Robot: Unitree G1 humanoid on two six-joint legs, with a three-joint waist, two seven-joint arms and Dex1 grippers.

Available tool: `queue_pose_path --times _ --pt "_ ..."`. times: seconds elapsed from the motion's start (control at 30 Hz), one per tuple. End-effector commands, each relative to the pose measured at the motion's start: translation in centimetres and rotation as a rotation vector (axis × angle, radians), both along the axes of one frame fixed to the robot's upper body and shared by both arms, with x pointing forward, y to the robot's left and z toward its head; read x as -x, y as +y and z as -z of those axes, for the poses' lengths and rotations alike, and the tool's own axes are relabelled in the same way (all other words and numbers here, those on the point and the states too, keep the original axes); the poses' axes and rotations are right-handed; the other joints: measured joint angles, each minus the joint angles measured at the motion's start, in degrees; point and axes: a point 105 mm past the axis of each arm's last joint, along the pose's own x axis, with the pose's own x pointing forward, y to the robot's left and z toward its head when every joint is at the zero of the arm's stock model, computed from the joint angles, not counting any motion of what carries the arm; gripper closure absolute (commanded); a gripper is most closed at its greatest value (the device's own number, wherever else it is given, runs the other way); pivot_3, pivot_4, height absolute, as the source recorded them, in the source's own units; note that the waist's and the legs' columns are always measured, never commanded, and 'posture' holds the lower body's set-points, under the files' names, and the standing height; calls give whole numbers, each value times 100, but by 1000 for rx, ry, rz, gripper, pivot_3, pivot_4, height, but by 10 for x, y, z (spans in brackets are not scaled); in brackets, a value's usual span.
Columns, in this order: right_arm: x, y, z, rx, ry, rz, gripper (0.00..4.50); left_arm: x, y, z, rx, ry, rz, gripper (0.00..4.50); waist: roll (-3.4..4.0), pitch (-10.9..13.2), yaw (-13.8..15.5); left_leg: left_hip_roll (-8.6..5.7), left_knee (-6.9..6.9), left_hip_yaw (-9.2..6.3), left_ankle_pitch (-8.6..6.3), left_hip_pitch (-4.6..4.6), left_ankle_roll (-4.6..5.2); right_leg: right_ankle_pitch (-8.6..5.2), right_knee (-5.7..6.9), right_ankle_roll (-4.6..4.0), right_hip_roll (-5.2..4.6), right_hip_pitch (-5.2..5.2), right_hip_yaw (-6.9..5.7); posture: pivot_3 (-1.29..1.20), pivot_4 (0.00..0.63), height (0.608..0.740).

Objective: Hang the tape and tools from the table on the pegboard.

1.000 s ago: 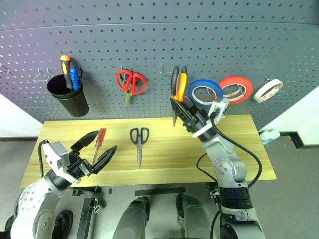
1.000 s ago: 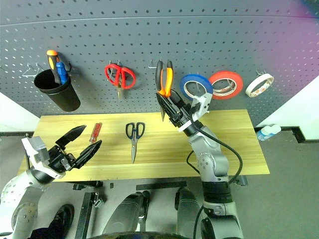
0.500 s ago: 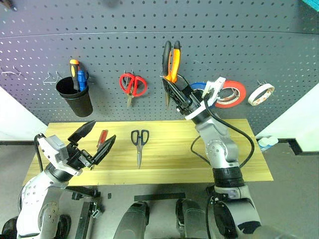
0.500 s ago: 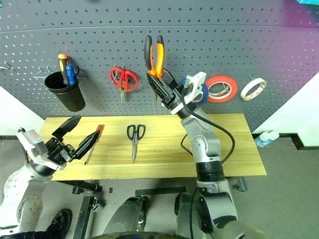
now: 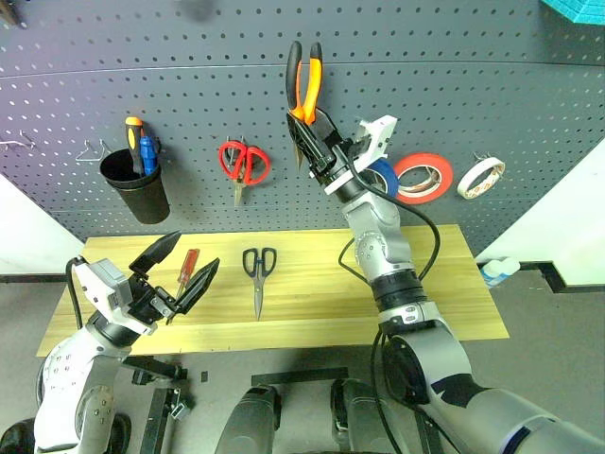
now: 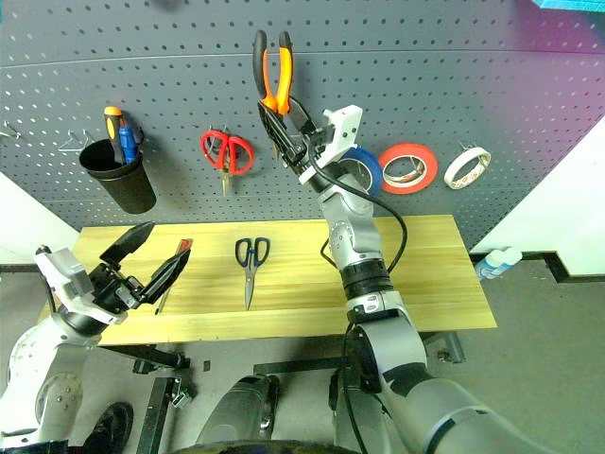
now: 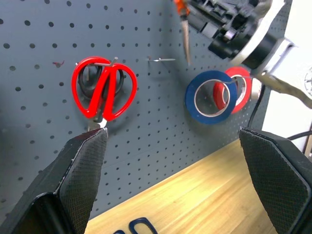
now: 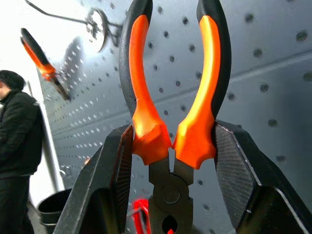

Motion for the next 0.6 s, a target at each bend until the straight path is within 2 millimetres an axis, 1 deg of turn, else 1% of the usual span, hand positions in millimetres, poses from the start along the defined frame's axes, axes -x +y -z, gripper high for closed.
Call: queue_pose_path --times 0.03,0.17,0.3,0.6 --pt "2 5 -28 -36 -94 11 2427 5 -3 -9 -15 -39 5 0 1 0 0 2 0 0 0 0 0 -3 0 -11 2 0 0 134 129 740" --pt "-7 9 -34 -39 -98 52 2427 7 -5 -8 -13 -32 4 0 2 1 -7 5 0 6 0 3 0 -1 2 -22 8 -3 5 145 133 740" --pt "-16 3 -39 -53 -93 107 2427 10 -5 -7 -13 -27 1 0 3 2 -1 9 -2 5 0 2 0 -1 0 -24 12 -5 5 152 142 740" --pt "-22 -3 -46 -70 -103 179 2427 15 -7 -4 -12 -6 -3 0 8 6 3 16 -2 7 0 -3 1 -4 -7 -28 7 -5 8 167 155 740"
